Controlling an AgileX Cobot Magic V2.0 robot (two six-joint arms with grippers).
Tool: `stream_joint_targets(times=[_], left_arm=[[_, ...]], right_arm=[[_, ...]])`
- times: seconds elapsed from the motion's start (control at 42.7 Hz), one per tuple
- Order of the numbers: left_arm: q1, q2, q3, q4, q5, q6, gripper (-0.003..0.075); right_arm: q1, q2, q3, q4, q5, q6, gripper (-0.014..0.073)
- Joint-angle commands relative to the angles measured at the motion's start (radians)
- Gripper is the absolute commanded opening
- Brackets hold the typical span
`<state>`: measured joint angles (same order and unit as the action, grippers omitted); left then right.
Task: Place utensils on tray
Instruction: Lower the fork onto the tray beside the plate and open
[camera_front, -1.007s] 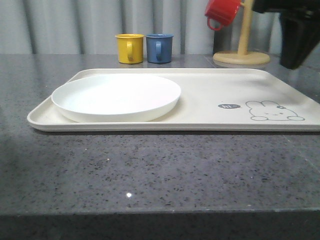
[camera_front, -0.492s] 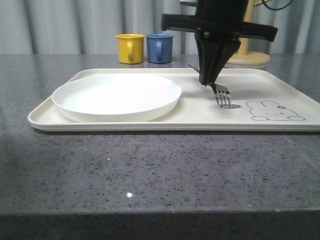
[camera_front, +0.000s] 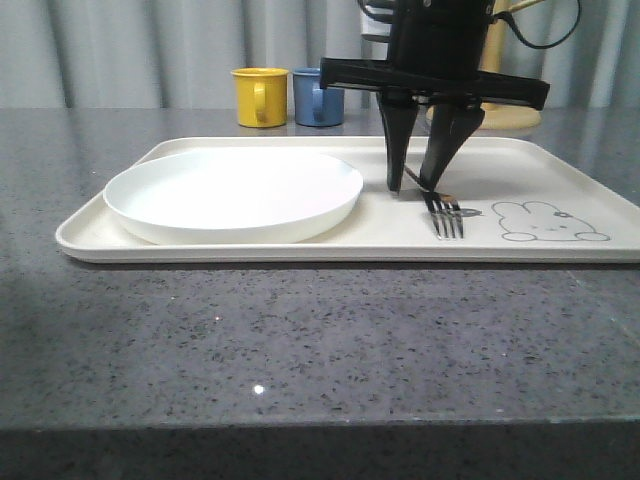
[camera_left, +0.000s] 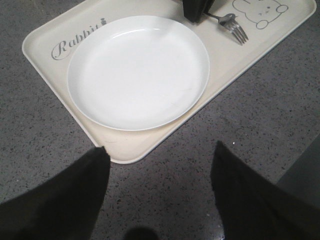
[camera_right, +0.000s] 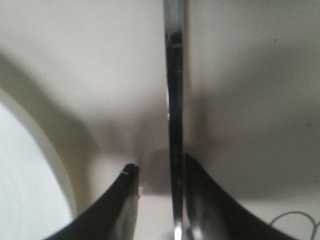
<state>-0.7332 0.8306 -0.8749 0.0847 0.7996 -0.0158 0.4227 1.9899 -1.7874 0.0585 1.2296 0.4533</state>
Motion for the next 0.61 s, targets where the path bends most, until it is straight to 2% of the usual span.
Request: stream_joint_targets(times=[0.0,0.328,0.468,0.585], left_arm=[[-0.009,-0.002,-0.029,-0.002,-0.069,-0.010,0.0438],[-0.009,-0.002,-0.029,-0.002,-0.069,-0.010,0.0439],[-0.009,-0.002,-0.029,-0.002,-0.069,-0.010,0.0439],[-0.009,-0.002,-0.029,-0.002,-0.069,-0.010,0.0439]], right_arm=[[-0.002,-0.060,-0.030,-0.034,-0.017,-0.009,0.0371],[-0.025,-0.248,0.016,-0.161,0.024,-0.265,0.0372],[-0.122,-0.353,0.109,-0.160,0.023,-0.333,0.0372],[-0.248,-0.420,0.195,-0.150,0.022,-0.400,0.0372]])
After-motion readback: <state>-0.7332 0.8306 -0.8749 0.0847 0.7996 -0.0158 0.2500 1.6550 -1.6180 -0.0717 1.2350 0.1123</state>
